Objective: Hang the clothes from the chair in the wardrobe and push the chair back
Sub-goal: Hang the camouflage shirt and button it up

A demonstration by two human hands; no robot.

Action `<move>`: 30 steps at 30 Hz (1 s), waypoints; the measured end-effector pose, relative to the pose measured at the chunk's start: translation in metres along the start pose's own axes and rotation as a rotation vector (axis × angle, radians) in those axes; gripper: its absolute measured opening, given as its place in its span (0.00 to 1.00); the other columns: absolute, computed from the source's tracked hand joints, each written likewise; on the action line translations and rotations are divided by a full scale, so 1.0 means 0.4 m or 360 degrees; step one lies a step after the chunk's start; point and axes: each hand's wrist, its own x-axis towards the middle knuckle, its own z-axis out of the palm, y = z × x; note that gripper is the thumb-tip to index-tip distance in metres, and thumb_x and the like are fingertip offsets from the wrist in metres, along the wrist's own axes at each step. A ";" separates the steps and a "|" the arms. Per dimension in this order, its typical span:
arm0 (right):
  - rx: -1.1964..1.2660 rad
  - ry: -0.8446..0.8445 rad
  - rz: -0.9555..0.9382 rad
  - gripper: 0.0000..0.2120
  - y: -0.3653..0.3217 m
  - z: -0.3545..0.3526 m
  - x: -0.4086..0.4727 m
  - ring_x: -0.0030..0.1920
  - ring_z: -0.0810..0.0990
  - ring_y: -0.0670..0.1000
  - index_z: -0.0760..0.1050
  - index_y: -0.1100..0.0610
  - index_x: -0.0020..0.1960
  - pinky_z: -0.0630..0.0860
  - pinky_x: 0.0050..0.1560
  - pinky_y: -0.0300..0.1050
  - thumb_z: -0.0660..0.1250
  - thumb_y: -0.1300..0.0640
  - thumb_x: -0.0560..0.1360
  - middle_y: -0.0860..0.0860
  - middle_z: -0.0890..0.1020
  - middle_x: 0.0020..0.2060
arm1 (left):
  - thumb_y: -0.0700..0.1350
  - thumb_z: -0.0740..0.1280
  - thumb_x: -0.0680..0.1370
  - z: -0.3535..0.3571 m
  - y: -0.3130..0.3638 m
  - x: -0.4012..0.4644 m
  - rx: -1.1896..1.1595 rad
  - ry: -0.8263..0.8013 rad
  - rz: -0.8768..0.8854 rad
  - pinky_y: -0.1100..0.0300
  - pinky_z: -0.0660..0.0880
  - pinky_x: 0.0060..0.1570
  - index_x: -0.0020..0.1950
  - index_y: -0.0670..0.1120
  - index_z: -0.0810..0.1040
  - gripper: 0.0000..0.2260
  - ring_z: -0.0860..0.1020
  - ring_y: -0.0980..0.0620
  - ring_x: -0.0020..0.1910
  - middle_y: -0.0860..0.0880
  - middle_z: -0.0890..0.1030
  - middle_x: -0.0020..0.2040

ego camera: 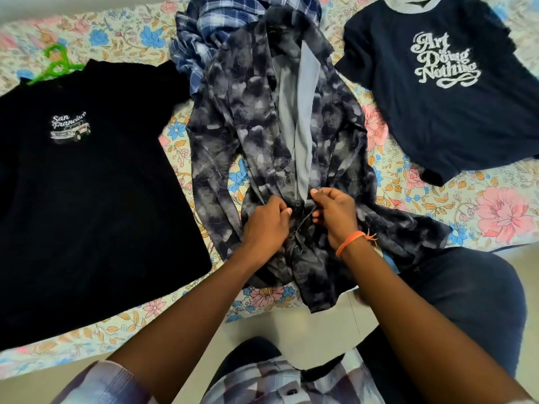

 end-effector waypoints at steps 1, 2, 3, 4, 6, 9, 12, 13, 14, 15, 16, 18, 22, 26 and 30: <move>-0.0062 -0.0009 -0.0050 0.07 -0.001 -0.003 0.002 0.27 0.72 0.46 0.76 0.57 0.41 0.72 0.28 0.41 0.69 0.59 0.77 0.50 0.74 0.31 | 0.49 0.61 0.83 -0.007 0.001 0.006 0.0043 0.0058 0.0009 0.54 0.74 0.34 0.52 0.47 0.73 0.06 0.76 0.49 0.33 0.51 0.77 0.35; -0.0124 -0.0010 -0.0103 0.06 0.001 -0.006 0.003 0.29 0.74 0.46 0.76 0.57 0.41 0.74 0.29 0.41 0.69 0.59 0.77 0.50 0.75 0.31 | 0.49 0.61 0.83 -0.012 0.004 0.011 0.0103 0.0132 0.0032 0.54 0.77 0.36 0.52 0.48 0.73 0.06 0.76 0.49 0.32 0.51 0.77 0.34; -0.0171 -0.0005 -0.0146 0.06 0.006 -0.010 0.003 0.32 0.75 0.46 0.77 0.57 0.42 0.75 0.30 0.42 0.70 0.59 0.77 0.50 0.76 0.32 | 0.49 0.61 0.83 -0.015 0.010 0.015 0.0163 0.0207 0.0074 0.53 0.78 0.38 0.52 0.48 0.73 0.05 0.77 0.49 0.32 0.50 0.78 0.35; -0.0194 0.0004 -0.0173 0.06 0.012 -0.013 0.001 0.34 0.76 0.47 0.78 0.57 0.42 0.76 0.32 0.43 0.70 0.59 0.77 0.49 0.77 0.32 | 0.48 0.61 0.83 -0.016 0.020 0.018 0.0216 0.0275 0.0140 0.53 0.78 0.38 0.52 0.47 0.74 0.06 0.78 0.49 0.33 0.50 0.79 0.37; -0.0186 0.0036 -0.0194 0.06 0.021 -0.014 -0.002 0.35 0.77 0.48 0.78 0.56 0.41 0.77 0.33 0.44 0.70 0.59 0.77 0.49 0.78 0.32 | 0.48 0.61 0.82 -0.011 0.045 0.024 0.0292 0.0341 0.0273 0.54 0.77 0.36 0.52 0.46 0.76 0.07 0.78 0.50 0.37 0.50 0.78 0.44; -0.0182 0.0087 -0.0246 0.06 0.023 -0.015 -0.001 0.34 0.77 0.48 0.79 0.56 0.41 0.78 0.33 0.44 0.69 0.60 0.77 0.50 0.78 0.31 | 0.47 0.63 0.81 0.009 0.077 0.038 0.0308 0.0228 0.0198 0.55 0.75 0.35 0.50 0.46 0.77 0.06 0.77 0.50 0.39 0.50 0.77 0.46; -0.0254 0.0164 -0.0304 0.05 0.039 -0.012 -0.007 0.35 0.78 0.51 0.81 0.59 0.43 0.81 0.34 0.49 0.69 0.60 0.77 0.54 0.80 0.34 | 0.43 0.65 0.80 0.023 0.083 0.047 0.0379 0.0059 -0.0123 0.54 0.75 0.37 0.46 0.46 0.79 0.05 0.81 0.45 0.41 0.47 0.81 0.42; -0.0281 0.0226 -0.0310 0.05 0.048 -0.010 -0.010 0.35 0.79 0.51 0.81 0.57 0.42 0.82 0.35 0.54 0.70 0.59 0.77 0.55 0.81 0.34 | 0.43 0.65 0.80 0.026 0.079 0.046 0.0407 0.0050 -0.0164 0.53 0.76 0.38 0.46 0.46 0.80 0.06 0.81 0.44 0.42 0.46 0.82 0.42; -0.0306 0.0290 -0.0308 0.07 0.054 -0.010 -0.012 0.34 0.79 0.51 0.80 0.54 0.40 0.83 0.38 0.57 0.70 0.59 0.76 0.55 0.81 0.34 | 0.42 0.65 0.80 0.029 0.075 0.045 0.0424 0.0061 -0.0182 0.52 0.77 0.39 0.45 0.46 0.79 0.06 0.81 0.43 0.42 0.46 0.82 0.42; -0.0317 0.0340 -0.0304 0.08 0.059 -0.009 -0.013 0.34 0.79 0.52 0.79 0.52 0.39 0.82 0.39 0.60 0.70 0.59 0.76 0.54 0.81 0.33 | 0.42 0.65 0.80 0.032 0.069 0.043 0.0426 0.0080 -0.0187 0.51 0.78 0.40 0.44 0.45 0.79 0.06 0.81 0.43 0.41 0.46 0.82 0.41; -0.0307 0.0378 -0.0293 0.09 0.061 -0.007 -0.015 0.34 0.79 0.52 0.79 0.51 0.38 0.82 0.39 0.61 0.70 0.60 0.76 0.54 0.81 0.33 | 0.41 0.65 0.80 0.037 0.062 0.043 0.0401 0.0094 -0.0188 0.50 0.79 0.40 0.43 0.45 0.78 0.06 0.81 0.44 0.41 0.46 0.81 0.40; -0.0252 0.0441 -0.0277 0.08 0.059 -0.004 -0.019 0.34 0.79 0.51 0.78 0.51 0.39 0.82 0.40 0.61 0.72 0.60 0.75 0.54 0.81 0.33 | 0.40 0.65 0.79 0.045 0.048 0.046 0.0260 0.0088 -0.0219 0.51 0.77 0.40 0.40 0.47 0.78 0.08 0.80 0.47 0.40 0.49 0.81 0.39; -0.0504 0.0446 -0.0584 0.05 0.044 -0.005 -0.029 0.34 0.77 0.47 0.79 0.54 0.40 0.78 0.40 0.47 0.71 0.60 0.74 0.52 0.81 0.34 | 0.44 0.69 0.79 0.036 0.037 0.046 -0.0527 -0.0005 -0.0449 0.53 0.80 0.39 0.41 0.50 0.79 0.07 0.82 0.53 0.34 0.51 0.83 0.39; -0.1100 0.0272 -0.1194 0.02 0.030 0.004 -0.038 0.43 0.76 0.51 0.79 0.60 0.46 0.73 0.43 0.44 0.69 0.61 0.75 0.53 0.79 0.43 | 0.42 0.70 0.78 0.029 0.048 0.038 -0.0886 0.0026 -0.0444 0.56 0.80 0.37 0.45 0.45 0.82 0.03 0.81 0.54 0.33 0.49 0.84 0.40; -0.1285 0.0244 -0.1255 0.04 0.045 0.018 -0.052 0.45 0.75 0.53 0.77 0.62 0.48 0.75 0.41 0.48 0.67 0.60 0.76 0.54 0.77 0.47 | 0.42 0.68 0.80 0.036 0.071 0.027 -0.1390 -0.0091 -0.0794 0.61 0.76 0.37 0.52 0.41 0.83 0.06 0.80 0.54 0.40 0.46 0.84 0.44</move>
